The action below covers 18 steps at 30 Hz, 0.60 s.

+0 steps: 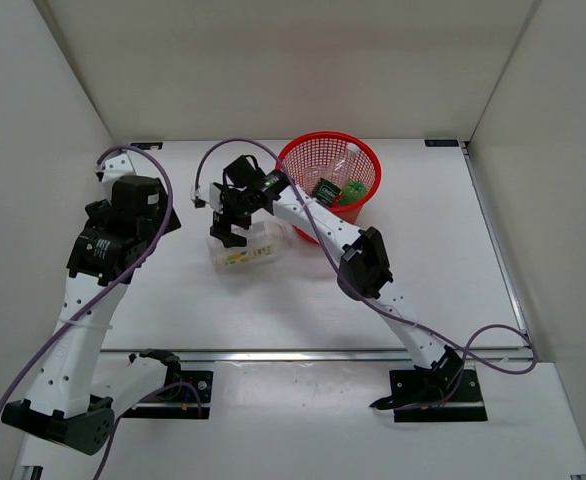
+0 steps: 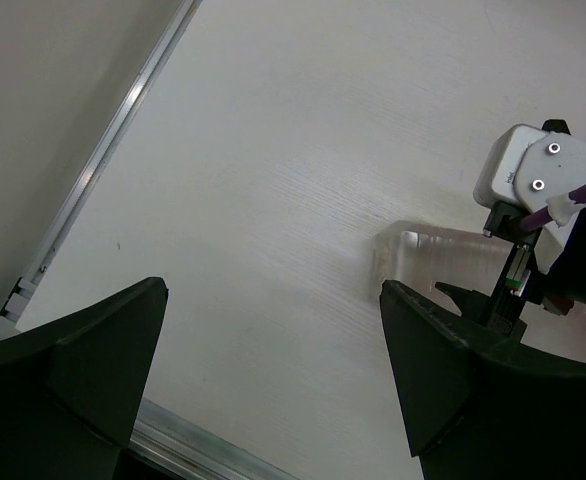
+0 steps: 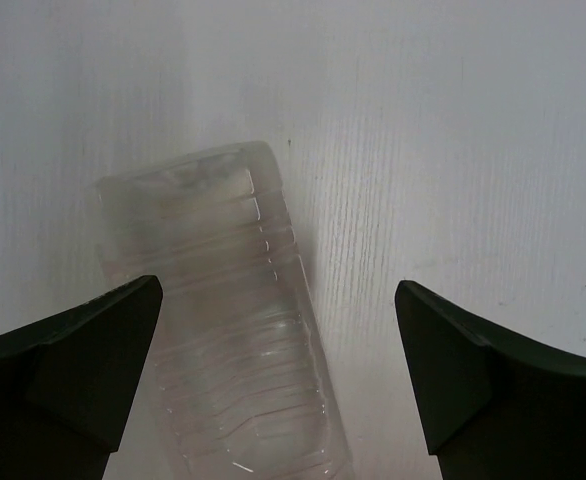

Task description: Put the plastic bottles in the bin

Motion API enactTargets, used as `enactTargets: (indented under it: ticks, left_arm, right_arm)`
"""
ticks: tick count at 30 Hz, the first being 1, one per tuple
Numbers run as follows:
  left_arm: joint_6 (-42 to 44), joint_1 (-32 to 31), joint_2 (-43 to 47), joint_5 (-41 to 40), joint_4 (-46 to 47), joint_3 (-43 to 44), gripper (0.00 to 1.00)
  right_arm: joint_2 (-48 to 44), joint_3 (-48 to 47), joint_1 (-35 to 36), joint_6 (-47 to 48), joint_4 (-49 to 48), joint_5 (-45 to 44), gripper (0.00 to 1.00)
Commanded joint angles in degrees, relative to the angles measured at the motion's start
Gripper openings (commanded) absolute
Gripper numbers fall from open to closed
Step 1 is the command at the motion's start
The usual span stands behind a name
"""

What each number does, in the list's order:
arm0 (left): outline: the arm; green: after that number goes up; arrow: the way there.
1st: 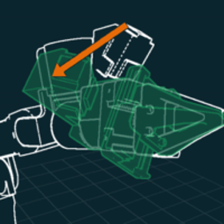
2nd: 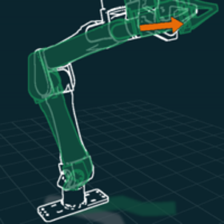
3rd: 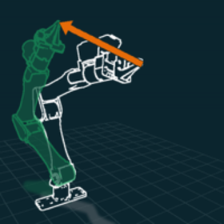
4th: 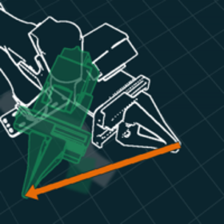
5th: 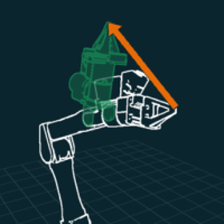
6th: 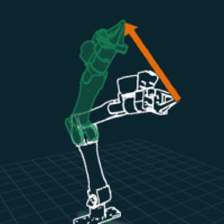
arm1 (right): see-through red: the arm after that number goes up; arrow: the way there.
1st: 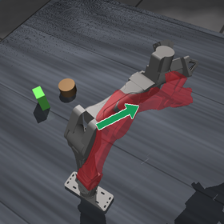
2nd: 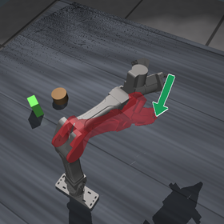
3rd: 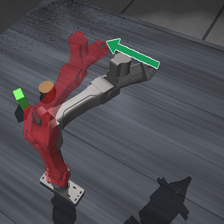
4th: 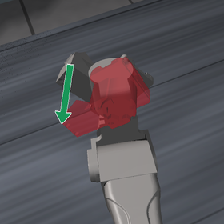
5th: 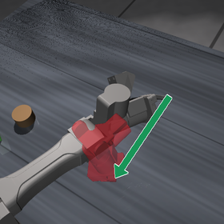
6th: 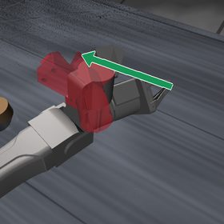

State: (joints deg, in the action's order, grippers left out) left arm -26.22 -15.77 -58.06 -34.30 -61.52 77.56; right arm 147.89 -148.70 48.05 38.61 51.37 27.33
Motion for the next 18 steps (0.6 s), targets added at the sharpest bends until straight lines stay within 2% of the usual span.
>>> enactTargets:
  ticks: [1, 6, 10, 18]
  left_arm:
    - [-0.6, -1.5, 0.3, -2.7, -0.7, -0.5, 0.99]
    - [-0.6, -2.6, 0.7, -3.3, -0.4, -0.7, 0.99]
    - [-0.5, -2.4, 1.1, -2.5, -0.6, -0.5, 0.98]
    - [-0.5, -1.4, 1.5, -0.1, -0.4, -1.0, 0.98]
  right_arm:
    - [1.2, -0.3, 1.1, 5.4, 1.5, -5.5, 0.99]
    - [0.4, 1.4, 2.2, 5.4, 3.6, -3.2, 0.99]
    - [-1.5, 2.2, 1.7, 5.2, 5.0, 5.6, 0.99]
    - [-3.8, 3.2, 0.9, 5.4, 7.3, 17.0, 0.99]
